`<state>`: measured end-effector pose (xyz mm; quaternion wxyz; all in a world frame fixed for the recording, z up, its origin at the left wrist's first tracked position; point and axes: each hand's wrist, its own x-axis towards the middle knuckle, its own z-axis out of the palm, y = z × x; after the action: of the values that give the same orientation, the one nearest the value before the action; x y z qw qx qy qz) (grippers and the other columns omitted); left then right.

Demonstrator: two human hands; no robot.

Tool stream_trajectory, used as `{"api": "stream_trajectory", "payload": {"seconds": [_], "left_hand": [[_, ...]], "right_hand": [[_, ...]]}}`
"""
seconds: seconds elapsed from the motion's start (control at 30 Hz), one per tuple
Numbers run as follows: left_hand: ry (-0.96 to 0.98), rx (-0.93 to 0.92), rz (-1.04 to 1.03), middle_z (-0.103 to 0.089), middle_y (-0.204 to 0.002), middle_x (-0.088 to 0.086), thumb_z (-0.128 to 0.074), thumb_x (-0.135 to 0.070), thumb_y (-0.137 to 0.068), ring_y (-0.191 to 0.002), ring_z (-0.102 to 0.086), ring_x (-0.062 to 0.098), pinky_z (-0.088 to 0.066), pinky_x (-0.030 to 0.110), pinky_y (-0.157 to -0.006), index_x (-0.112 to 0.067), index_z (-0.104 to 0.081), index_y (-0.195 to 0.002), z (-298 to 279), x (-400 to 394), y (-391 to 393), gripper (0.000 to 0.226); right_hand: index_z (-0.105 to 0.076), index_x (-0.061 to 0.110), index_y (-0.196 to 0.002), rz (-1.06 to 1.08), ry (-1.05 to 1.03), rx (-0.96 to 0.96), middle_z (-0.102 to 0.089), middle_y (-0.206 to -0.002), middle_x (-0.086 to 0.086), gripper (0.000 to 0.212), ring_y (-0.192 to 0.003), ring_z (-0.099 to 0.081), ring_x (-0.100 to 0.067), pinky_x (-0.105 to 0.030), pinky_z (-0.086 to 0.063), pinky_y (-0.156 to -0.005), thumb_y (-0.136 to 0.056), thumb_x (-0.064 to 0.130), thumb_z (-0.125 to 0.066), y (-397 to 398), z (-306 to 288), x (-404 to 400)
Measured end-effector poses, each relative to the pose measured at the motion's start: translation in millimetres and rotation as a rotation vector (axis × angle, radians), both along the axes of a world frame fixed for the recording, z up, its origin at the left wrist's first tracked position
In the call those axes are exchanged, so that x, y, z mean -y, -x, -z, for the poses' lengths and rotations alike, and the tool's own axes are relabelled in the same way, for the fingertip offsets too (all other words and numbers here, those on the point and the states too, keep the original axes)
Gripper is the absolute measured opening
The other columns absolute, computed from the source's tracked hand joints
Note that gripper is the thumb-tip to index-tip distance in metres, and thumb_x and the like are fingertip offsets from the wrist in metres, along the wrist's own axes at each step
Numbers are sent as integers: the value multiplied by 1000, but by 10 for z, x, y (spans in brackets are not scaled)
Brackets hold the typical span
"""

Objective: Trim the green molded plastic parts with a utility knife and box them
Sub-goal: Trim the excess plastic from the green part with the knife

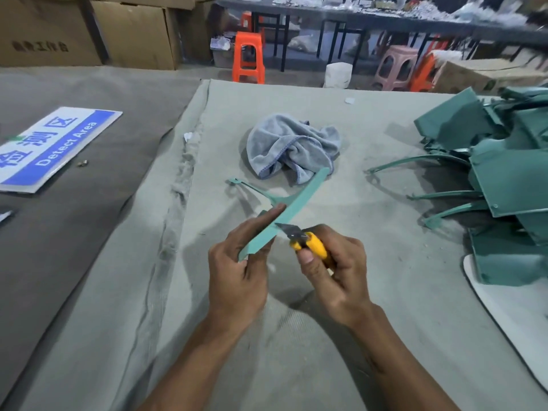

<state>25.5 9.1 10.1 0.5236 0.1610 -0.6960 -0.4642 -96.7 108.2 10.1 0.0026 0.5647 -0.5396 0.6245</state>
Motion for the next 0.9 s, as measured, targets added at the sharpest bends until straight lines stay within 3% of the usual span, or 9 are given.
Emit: {"api": "stream_trajectory", "payload": {"seconds": [0.07,0.2,0.27,0.4,0.47,0.57,0.73,0.8,0.9], "left_hand": [[-4,2,-9,-72,-96,-26,-60,-18,-101,-90,-67,-8,-49,10,-78,-27,-68,-119,-8,22,-10,21],[48,-6,-53,-67,-98,-38,-59,-9,-97,-91,-63,-15,-47,5,-78,-39,-69,-110,-37,67,-25,34],[53,-1,-17,-68,-104,-36,-60,-7,-97,-99,-65,-12,-49,8,-84,-40,-70,-113,-11,77,-26,37],[77,55,15,-68,-124,-27,-58,-1,-99,-124,-63,8,-40,47,-115,-44,-67,-126,49,73,-1,51],[81,40,33,-67,-127,-27,-57,2,-99,-128,-61,11,-39,56,-114,-39,-67,-129,67,115,-4,51],[104,46,92,-71,-127,-9,-57,18,-93,-133,-57,22,-49,53,-106,-16,-71,-127,94,156,-29,51],[245,137,123,-68,-134,-1,-56,-26,-101,-145,-41,20,-37,46,-115,-15,-73,-120,-13,109,-13,28],[298,196,104,-60,-144,3,-56,-35,-101,-149,-33,29,-32,40,-118,-19,-71,-123,-44,146,-41,31],[342,266,46,-42,-159,10,-66,-32,-92,-153,-21,35,-24,36,-122,-23,-71,-124,-23,198,-72,33]], "right_hand": [[-58,12,-86,48,-36,59,-53,-66,0,36,-54,-51,-22,-36,-40,-49,-109,41,-53,8,22,59],[-60,17,-89,353,-75,436,-55,-65,1,33,-56,-54,-21,-43,-48,-53,-106,44,-51,123,43,118],[-61,15,-90,321,-31,414,-55,-66,0,34,-55,-54,-23,-43,-46,-52,-107,43,-53,169,50,48],[-60,11,-90,71,11,344,-55,-65,-8,33,-53,-53,-27,-31,-43,-51,-109,37,-53,90,2,21],[-60,9,-84,130,-71,560,-53,-65,-9,35,-54,-51,-24,-30,-44,-52,-107,34,-54,89,-57,92],[-61,8,-82,165,-77,949,-47,-61,-7,38,-52,-44,-19,-31,-40,-50,-105,38,-58,166,-115,80],[-69,12,-80,-263,-156,1065,-48,-58,-12,60,-43,-39,-19,-25,-35,-42,-77,72,-76,194,-258,-24],[-71,7,-85,-234,-219,1073,-57,-63,-17,55,-37,-40,-18,-23,-33,-39,-71,58,-87,220,-301,-46],[-65,-4,-102,-173,-200,1160,-56,-59,-12,37,-33,-36,-16,-23,-27,-40,-77,22,-73,272,-323,-72]]}}
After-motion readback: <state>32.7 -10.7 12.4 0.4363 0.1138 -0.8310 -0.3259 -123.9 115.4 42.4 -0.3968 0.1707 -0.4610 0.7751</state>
